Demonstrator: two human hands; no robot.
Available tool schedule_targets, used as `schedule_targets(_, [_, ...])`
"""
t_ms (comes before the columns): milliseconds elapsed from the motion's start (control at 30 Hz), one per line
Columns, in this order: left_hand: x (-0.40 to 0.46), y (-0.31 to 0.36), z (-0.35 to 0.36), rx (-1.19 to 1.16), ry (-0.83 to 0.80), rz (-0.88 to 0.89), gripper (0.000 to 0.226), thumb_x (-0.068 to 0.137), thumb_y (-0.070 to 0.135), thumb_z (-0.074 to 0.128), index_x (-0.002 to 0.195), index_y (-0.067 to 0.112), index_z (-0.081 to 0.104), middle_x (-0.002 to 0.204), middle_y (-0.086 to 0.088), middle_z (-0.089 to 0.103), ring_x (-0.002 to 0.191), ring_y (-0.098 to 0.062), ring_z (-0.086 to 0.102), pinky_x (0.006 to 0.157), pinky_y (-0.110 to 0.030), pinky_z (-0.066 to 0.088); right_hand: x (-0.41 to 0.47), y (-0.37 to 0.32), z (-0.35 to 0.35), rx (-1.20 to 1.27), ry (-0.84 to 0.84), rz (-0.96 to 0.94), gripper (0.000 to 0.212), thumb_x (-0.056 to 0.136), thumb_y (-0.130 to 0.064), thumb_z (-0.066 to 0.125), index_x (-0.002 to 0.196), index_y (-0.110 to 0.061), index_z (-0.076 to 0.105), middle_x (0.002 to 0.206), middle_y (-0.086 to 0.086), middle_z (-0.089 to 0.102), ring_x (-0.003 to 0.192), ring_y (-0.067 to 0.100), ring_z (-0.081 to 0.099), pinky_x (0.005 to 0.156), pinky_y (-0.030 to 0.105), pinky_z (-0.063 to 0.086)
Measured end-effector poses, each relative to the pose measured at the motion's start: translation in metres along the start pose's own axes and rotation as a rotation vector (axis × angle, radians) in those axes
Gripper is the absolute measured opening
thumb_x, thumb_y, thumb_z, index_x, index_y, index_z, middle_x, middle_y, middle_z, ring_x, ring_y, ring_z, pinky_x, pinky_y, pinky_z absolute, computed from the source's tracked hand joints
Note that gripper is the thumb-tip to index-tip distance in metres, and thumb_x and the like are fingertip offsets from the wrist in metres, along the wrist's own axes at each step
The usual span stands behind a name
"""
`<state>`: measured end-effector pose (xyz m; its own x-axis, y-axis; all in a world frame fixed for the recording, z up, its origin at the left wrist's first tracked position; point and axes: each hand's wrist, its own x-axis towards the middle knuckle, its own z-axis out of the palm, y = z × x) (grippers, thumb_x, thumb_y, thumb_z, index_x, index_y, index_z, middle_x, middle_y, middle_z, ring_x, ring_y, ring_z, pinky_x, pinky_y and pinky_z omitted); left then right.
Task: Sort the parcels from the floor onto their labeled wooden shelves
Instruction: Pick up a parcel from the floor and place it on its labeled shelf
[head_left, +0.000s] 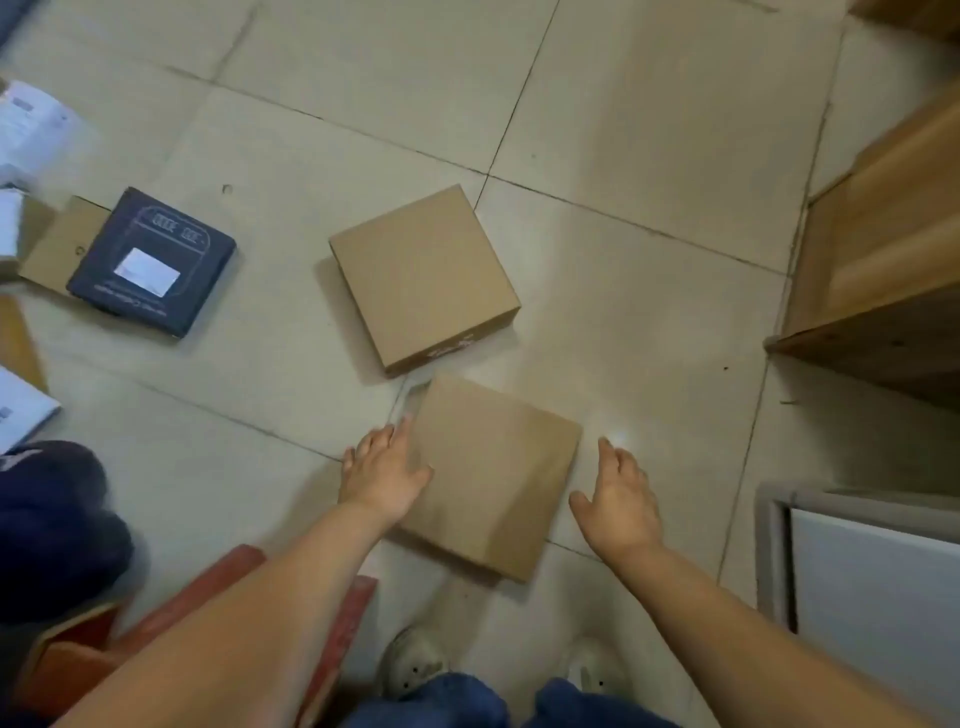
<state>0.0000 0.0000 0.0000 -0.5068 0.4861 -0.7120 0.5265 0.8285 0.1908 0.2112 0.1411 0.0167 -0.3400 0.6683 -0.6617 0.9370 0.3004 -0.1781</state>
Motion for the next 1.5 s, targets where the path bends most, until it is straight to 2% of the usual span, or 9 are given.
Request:
schedule_targets(233, [0.044, -0.015, 0.043, -0.209, -0.112, -0.03, 0.09, 0.077, 0.029, 0.062, 0.147, 0.013, 0.008, 0.151, -0.012, 0.028, 0.136, -0.027, 0.031, 0.109, -0.036, 0.029, 0.04, 0.003, 0.075, 0.411, -0.22, 0.078, 0.087, 0.075, -0.025, 0.062, 0.145, -0.021, 0.01, 0.134, 0.016, 0.044, 0.117, 0.036, 0.051, 0.097, 0.044, 0.044])
schedule_targets(400, [0.051, -0.012, 0.049, -0.437, -0.093, -0.117, 0.08, 0.053, 0.028, 0.064, 0.127, 0.013, 0.039, 0.122, -0.016, 0.054, 0.111, -0.032, 0.053, 0.092, -0.039, 0.045, 0.044, -0.004, 0.091, 0.986, -0.29, 0.342, 0.069, 0.082, -0.012, 0.063, 0.135, -0.018, 0.02, 0.121, 0.009, 0.053, 0.103, 0.027, 0.056, 0.073, 0.035, 0.05])
schedule_targets(567, [0.031, 0.01, 0.034, -0.486, -0.115, -0.2, 0.087, 0.077, 0.021, 0.061, 0.147, 0.014, 0.01, 0.148, -0.016, 0.028, 0.135, -0.033, 0.028, 0.11, -0.039, 0.028, 0.035, -0.004, 0.072, 1.125, -0.26, 0.388, 0.06, 0.084, -0.011, 0.061, 0.134, -0.018, 0.028, 0.113, 0.004, 0.056, 0.094, 0.023, 0.059, 0.068, 0.032, 0.049])
schedule_targets(700, [0.003, 0.03, 0.005, -0.52, -0.107, -0.179, 0.077, 0.082, 0.015, 0.057, 0.146, 0.016, 0.014, 0.148, -0.017, 0.027, 0.135, -0.032, 0.027, 0.107, -0.036, 0.027, 0.009, -0.005, 0.023, 1.201, -0.22, 0.378, 0.051, 0.09, -0.018, 0.055, 0.135, -0.021, 0.031, 0.121, 0.003, 0.055, 0.082, 0.012, 0.056, 0.058, 0.03, 0.042])
schedule_targets(800, [-0.029, 0.05, -0.025, -0.589, -0.087, -0.169, 0.076, 0.083, 0.015, 0.054, 0.146, 0.022, 0.014, 0.146, -0.017, 0.028, 0.133, -0.033, 0.029, 0.108, -0.038, 0.029, -0.017, -0.002, -0.026, 1.24, -0.191, 0.364, 0.051, 0.094, -0.028, 0.048, 0.14, -0.022, 0.028, 0.127, 0.001, 0.051, 0.082, 0.008, 0.052, 0.068, 0.033, 0.043])
schedule_targets(1033, [-0.124, 0.107, -0.117, -0.68, -0.028, -0.085, 0.073, 0.087, 0.027, 0.051, 0.147, 0.029, 0.009, 0.151, -0.014, 0.021, 0.137, -0.03, 0.025, 0.112, -0.038, 0.025, -0.091, 0.003, -0.152, 1.257, -0.115, 0.354, 0.062, 0.093, -0.046, 0.042, 0.148, -0.028, 0.02, 0.149, 0.0, 0.035, 0.124, 0.024, 0.041, 0.098, 0.044, 0.035])
schedule_targets(1267, [-0.229, 0.158, -0.224, -0.75, 0.015, -0.009, 0.062, 0.091, 0.043, 0.036, 0.145, 0.037, 0.008, 0.157, -0.008, 0.004, 0.143, -0.024, 0.01, 0.113, -0.041, 0.016, -0.19, -0.009, -0.294, 1.374, -0.059, 0.325, 0.035, 0.092, -0.054, 0.037, 0.107, -0.029, 0.057, 0.097, -0.015, 0.057, 0.106, 0.02, 0.053, 0.099, 0.047, 0.039])
schedule_targets(1367, [-0.274, 0.173, -0.269, -0.78, 0.031, 0.041, 0.058, 0.094, 0.04, 0.035, 0.145, 0.037, 0.008, 0.157, -0.007, 0.001, 0.144, -0.022, 0.009, 0.114, -0.04, 0.014, -0.238, -0.013, -0.349, 1.407, -0.068, 0.274, 0.03, 0.093, -0.054, 0.037, 0.094, -0.032, 0.057, 0.103, -0.008, 0.06, 0.109, 0.024, 0.052, 0.103, 0.05, 0.038])
schedule_targets(1500, [-0.333, 0.19, -0.327, -0.842, 0.04, 0.107, 0.058, 0.094, 0.035, 0.037, 0.146, 0.035, 0.009, 0.156, -0.004, 0.011, 0.141, -0.023, 0.018, 0.11, -0.038, 0.021, -0.292, -0.018, -0.412, 1.45, -0.069, 0.195, 0.041, 0.092, -0.059, 0.033, 0.113, -0.031, 0.054, 0.128, -0.002, 0.052, 0.114, 0.027, 0.048, 0.103, 0.055, 0.035])
